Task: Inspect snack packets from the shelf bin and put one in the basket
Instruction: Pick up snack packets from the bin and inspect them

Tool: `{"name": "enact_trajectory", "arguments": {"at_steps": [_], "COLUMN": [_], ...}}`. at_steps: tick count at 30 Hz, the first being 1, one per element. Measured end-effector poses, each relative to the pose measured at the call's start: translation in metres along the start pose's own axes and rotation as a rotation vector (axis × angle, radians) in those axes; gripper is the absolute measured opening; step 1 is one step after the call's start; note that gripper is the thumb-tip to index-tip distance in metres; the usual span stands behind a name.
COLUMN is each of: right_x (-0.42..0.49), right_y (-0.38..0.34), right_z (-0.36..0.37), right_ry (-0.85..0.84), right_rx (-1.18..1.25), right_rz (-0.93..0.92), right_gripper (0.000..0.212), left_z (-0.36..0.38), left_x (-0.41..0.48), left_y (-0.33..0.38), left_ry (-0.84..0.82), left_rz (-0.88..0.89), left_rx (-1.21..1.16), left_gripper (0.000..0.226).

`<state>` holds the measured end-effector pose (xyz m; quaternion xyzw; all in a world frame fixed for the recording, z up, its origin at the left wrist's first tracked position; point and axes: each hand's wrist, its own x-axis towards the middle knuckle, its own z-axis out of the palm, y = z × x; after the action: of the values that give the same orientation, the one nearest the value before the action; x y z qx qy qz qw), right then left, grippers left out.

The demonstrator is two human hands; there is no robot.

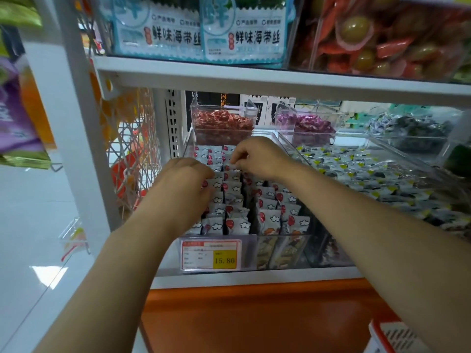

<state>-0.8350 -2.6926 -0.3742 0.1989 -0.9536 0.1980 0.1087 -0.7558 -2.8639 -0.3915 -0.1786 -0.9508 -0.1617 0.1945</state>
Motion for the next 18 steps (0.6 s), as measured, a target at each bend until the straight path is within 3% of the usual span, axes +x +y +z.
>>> {"name": "enact_trajectory", "arguments": {"at_steps": [5, 8, 12, 18], "right_x": [0.014, 0.012, -0.011, -0.08], "right_y": [0.004, 0.001, -0.003, 0.0], "right_z": [0.018, 0.012, -0.012, -0.032], "right_ry": [-0.121, -0.053, 0.184, 0.634], "right_rx": [-0.282, -0.128, 0.298, 0.581], "right_rz": [0.033, 0.037, 0.046, 0.119], "right_gripper": [0.012, 0.004, 0.009, 0.014], "left_z": [0.0, 0.0, -0.003, -0.003], "left_x": [0.0, 0.001, 0.0, -0.004], "left_y": [0.002, 0.003, 0.007, 0.028], "left_ry": [0.023, 0.051, 0.172, 0.228], "left_rz": [0.013, 0.015, 0.021, -0.028], "left_rx": [-0.024, -0.046, -0.082, -0.338], "left_gripper": [0.025, 0.029, 0.03, 0.035]}}
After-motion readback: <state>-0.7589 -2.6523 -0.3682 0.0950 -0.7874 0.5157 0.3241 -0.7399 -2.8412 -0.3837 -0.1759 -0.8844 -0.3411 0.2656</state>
